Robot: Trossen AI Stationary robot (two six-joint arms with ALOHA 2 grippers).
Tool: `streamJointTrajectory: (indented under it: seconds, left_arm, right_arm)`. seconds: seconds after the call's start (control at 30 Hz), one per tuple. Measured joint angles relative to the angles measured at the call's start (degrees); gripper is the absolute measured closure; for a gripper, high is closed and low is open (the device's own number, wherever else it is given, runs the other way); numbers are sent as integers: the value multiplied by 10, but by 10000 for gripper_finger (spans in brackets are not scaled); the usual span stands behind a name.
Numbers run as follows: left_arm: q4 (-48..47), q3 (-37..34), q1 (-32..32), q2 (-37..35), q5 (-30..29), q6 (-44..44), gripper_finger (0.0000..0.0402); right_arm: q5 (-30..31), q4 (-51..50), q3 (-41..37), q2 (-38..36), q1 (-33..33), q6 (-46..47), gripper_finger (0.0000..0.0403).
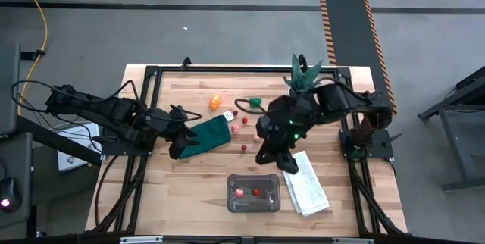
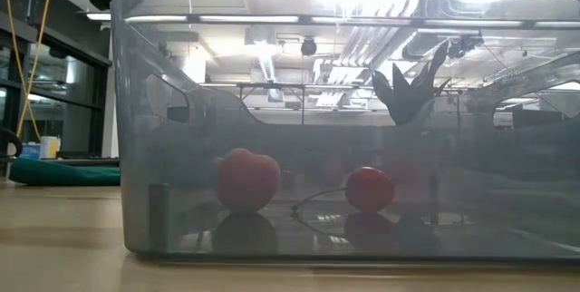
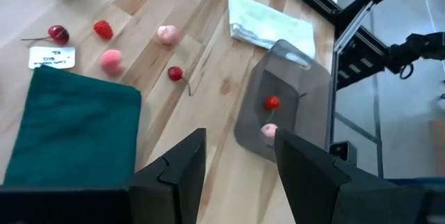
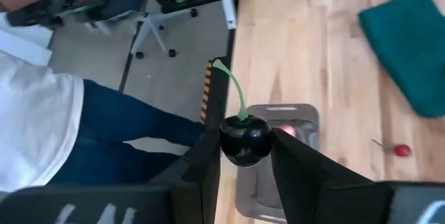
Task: Pick and placing Produce into tupperware
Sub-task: Put the black cherry into the black bin
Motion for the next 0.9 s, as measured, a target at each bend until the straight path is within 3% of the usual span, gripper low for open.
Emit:
streamJointTrajectory:
  seconds: [0.43,0.9]
  left_arm:
    - [-3,0,0,0,0,-30,243]
    - [-4,0,0,0,-1,-46,243]
  right_arm:
    - [5,12,0,0,49,-24,302]
    - [134,-27,0,34,90,-6,302]
